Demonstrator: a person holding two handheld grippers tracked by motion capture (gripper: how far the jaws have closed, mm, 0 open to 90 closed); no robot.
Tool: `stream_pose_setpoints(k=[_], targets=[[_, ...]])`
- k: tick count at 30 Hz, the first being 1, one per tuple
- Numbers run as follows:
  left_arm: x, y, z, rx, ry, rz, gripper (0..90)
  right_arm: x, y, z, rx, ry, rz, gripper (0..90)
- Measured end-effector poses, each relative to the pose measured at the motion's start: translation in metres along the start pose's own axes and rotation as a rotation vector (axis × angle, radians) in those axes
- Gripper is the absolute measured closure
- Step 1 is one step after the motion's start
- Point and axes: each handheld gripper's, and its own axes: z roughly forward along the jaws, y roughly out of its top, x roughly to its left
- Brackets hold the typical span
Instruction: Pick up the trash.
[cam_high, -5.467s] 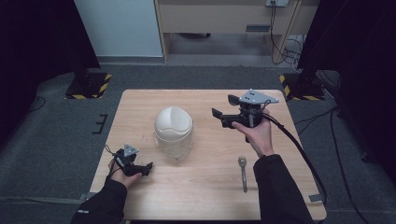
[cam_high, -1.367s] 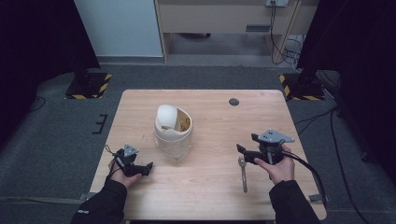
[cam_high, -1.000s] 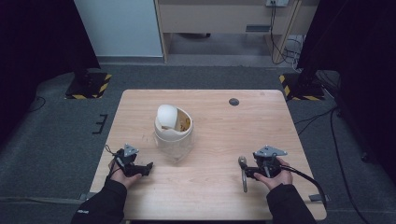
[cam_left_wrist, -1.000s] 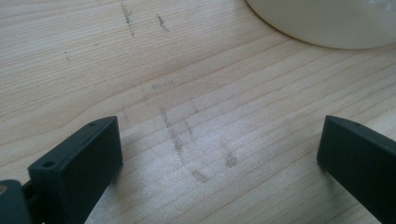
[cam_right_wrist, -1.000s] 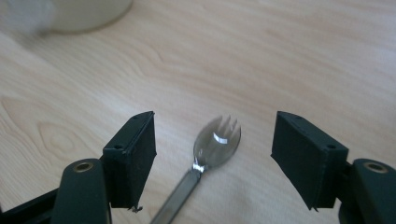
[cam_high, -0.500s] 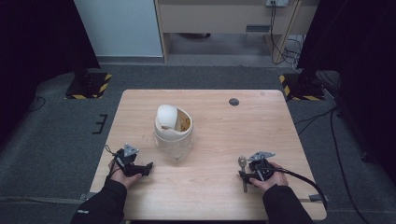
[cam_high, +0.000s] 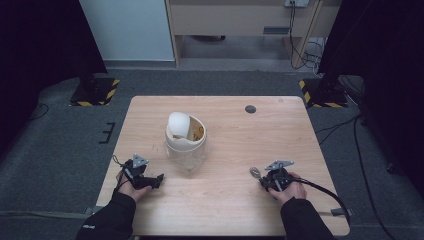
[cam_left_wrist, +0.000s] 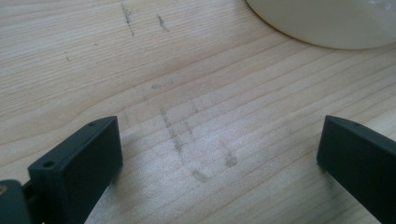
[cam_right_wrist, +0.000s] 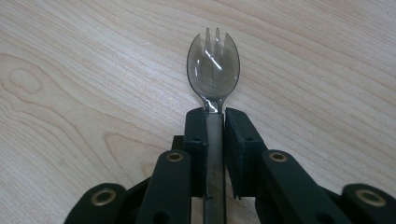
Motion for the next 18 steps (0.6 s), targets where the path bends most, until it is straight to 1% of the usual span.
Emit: stream_pose_setpoints(k=[2,7,8,9,10,11,12,13,17,18], targets=[[0.0,0.0,0.0,0.0,-0.001,-0.001,0.0,0.0,0.0,0.0,0.003,-0.001,0.0,79.9],[0.001,0.001,0.0,0.01,-0.005,0.002,0.2,-0.003,0.003,-0.005,-0.043,0.003,0.009,79.9],[0.001,0.002,-0.001,0.013,-0.008,0.004,0.8,-0.004,0.003,-0.006,-0.056,0.002,0.011,79.9],[0.001,0.002,-0.001,0.013,-0.008,0.004,2.5,-0.004,0.003,-0.006,-0.056,0.002,0.011,79.9],[0.002,0.003,-0.002,0.023,-0.01,0.006,4.6,-0.005,0.004,-0.009,-0.084,0.003,0.004,79.9],[0.002,0.003,-0.002,0.023,-0.01,0.006,6.2,-0.005,0.004,-0.009,-0.084,0.003,0.004,79.9],[0.002,0.005,-0.004,0.034,-0.01,0.008,8.1,-0.006,0.006,-0.011,-0.115,-0.007,0.001,79.9],[0.002,0.005,-0.004,0.038,-0.01,0.007,9.8,-0.008,0.006,-0.013,-0.129,-0.009,0.002,79.9],[0.002,0.007,-0.007,0.046,-0.017,-0.005,14.6,-0.012,0.009,-0.02,-0.195,-0.018,0.012,79.9],[0.002,0.008,-0.007,0.039,-0.016,-0.006,15.1,-0.013,0.01,-0.021,-0.208,-0.016,0.018,79.9]])
